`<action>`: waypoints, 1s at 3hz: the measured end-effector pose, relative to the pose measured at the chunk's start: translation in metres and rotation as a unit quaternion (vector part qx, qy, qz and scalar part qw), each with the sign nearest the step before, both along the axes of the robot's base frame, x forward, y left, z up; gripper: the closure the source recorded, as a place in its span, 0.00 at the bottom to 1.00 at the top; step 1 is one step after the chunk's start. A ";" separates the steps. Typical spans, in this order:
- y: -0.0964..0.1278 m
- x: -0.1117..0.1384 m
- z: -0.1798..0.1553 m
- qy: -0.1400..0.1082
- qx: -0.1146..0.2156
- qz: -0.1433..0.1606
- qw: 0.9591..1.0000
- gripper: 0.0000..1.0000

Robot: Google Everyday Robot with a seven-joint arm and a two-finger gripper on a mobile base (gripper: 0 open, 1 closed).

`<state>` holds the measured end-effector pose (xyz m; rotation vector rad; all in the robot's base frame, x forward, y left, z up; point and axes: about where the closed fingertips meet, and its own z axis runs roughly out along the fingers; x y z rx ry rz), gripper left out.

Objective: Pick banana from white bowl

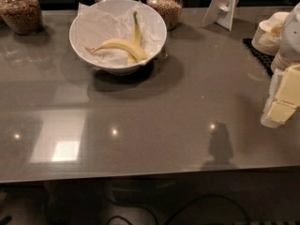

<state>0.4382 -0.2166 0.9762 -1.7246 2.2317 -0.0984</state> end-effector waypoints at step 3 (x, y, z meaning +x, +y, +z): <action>0.050 0.049 -0.014 -0.033 0.054 0.009 0.998 0.00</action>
Offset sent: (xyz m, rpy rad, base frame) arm 0.0472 0.0441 -0.0109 0.1034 -0.0817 0.0210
